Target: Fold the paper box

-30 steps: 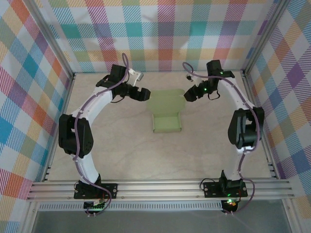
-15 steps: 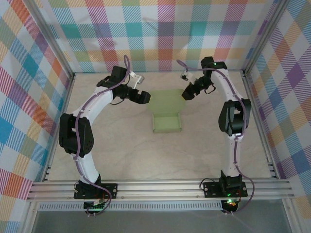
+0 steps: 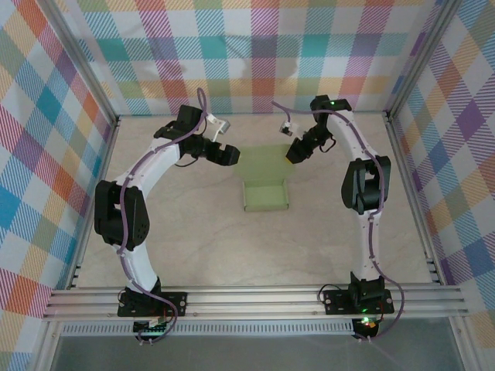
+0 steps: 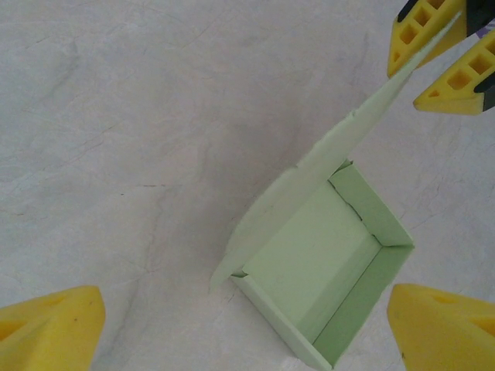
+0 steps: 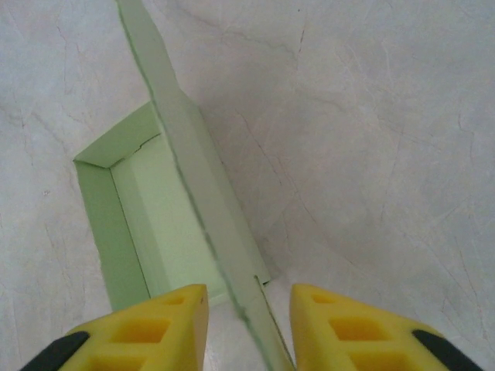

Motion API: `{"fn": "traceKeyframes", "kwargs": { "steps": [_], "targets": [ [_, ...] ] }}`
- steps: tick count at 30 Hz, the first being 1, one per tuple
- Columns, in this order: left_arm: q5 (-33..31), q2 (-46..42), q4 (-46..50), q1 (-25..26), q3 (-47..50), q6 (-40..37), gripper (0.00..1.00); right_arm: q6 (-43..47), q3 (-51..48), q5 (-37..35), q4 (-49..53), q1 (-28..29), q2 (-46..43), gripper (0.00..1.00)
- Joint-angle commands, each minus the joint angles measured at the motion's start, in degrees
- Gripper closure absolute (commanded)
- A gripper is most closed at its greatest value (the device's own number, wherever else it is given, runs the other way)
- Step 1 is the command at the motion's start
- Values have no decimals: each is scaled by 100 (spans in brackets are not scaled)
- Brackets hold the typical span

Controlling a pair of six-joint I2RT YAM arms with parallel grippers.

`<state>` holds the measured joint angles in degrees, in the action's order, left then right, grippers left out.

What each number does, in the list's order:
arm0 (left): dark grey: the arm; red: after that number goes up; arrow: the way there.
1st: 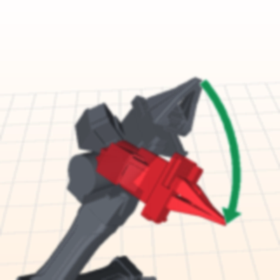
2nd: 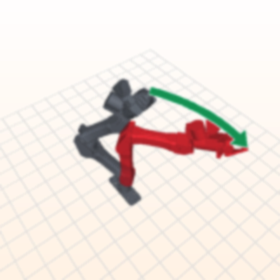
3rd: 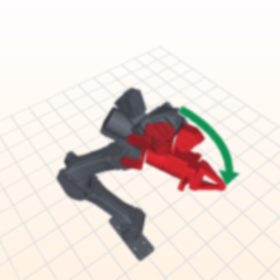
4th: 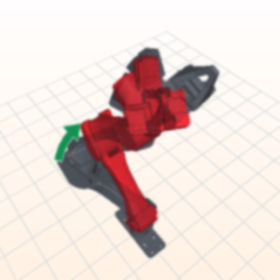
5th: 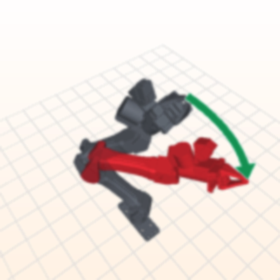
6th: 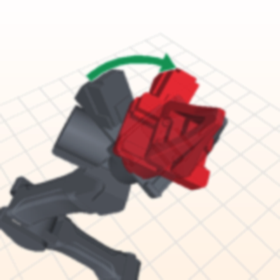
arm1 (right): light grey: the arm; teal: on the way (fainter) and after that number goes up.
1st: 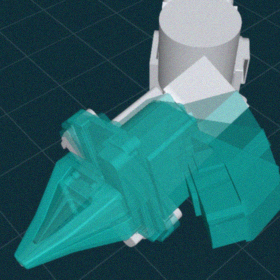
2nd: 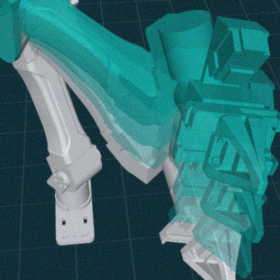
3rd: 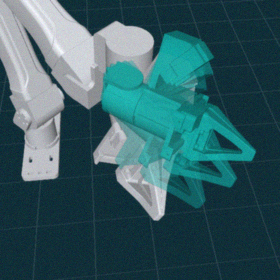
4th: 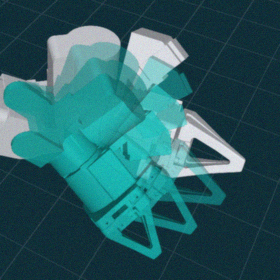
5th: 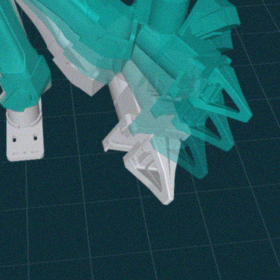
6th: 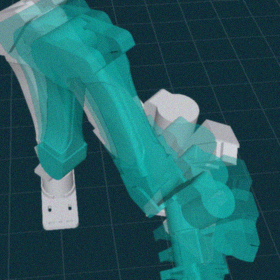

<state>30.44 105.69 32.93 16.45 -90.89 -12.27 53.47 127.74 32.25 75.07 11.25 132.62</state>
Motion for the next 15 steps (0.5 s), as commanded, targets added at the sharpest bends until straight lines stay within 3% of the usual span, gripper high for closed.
{"fn": "traceKeyframes", "kwargs": {
  "steps": [1, 15],
  "targets": [
    [91, -14, 56, -10, 60, -63, 6, 184, 240, 81, 228, 27, 36, 71],
    [107, -4, 55, -10, 44, -69, 6, 256, 277, -40, 346, 43, -32, 81]
  ]
}}
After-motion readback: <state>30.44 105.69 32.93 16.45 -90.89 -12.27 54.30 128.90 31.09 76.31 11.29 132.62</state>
